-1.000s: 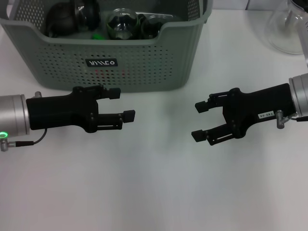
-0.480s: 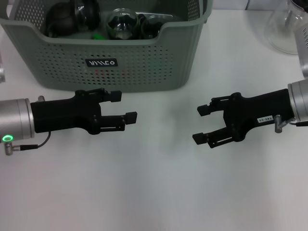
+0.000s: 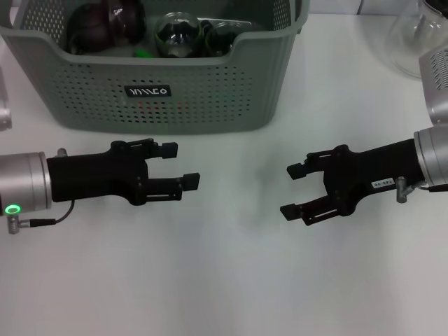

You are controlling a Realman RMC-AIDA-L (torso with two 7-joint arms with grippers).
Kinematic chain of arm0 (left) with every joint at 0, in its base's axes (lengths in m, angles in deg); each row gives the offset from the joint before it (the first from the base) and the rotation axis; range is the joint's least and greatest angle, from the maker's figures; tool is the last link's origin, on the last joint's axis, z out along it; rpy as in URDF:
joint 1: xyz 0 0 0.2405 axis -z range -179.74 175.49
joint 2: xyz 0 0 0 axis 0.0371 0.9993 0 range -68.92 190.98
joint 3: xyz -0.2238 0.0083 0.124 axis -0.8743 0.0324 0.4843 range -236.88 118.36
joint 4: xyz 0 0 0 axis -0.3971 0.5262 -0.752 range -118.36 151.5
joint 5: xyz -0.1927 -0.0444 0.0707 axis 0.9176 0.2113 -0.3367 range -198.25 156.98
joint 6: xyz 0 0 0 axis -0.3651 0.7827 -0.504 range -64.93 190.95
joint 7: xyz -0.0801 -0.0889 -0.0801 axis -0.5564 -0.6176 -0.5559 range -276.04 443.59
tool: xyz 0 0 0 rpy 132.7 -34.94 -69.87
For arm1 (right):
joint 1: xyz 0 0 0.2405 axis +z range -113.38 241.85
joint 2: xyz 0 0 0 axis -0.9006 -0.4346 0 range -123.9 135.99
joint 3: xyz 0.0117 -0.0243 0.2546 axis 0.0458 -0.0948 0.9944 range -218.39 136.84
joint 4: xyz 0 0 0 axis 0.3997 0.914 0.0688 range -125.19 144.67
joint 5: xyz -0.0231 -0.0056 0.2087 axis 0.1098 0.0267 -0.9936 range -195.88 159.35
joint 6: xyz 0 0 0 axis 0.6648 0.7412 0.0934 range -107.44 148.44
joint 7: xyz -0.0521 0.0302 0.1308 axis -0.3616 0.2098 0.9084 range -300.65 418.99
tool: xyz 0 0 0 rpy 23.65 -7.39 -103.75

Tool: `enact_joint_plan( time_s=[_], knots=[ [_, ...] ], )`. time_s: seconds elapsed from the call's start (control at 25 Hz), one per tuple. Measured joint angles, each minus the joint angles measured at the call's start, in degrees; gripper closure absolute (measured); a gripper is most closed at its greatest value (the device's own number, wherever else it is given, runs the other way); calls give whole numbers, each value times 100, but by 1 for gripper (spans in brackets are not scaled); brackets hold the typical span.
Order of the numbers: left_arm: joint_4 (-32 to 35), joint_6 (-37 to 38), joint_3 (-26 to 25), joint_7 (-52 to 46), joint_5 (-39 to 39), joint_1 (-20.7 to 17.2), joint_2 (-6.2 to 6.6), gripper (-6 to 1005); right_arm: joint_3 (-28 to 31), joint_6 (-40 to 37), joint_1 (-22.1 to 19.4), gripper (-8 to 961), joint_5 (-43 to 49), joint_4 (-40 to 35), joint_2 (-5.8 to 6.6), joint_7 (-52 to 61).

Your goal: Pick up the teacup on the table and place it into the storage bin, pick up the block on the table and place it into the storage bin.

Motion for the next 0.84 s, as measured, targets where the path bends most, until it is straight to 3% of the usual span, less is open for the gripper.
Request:
enact_joint_plan(
  time_s=[0.52, 0.84],
  knots=[
    [-12, -9, -22, 8, -235, -11, 45, 175, 60, 112, 201, 77, -47, 24, -117, -217],
    [-12, -4, -25, 10, -293, -11, 49, 175, 44, 235, 368, 76, -91, 147, -126, -264]
  ],
)
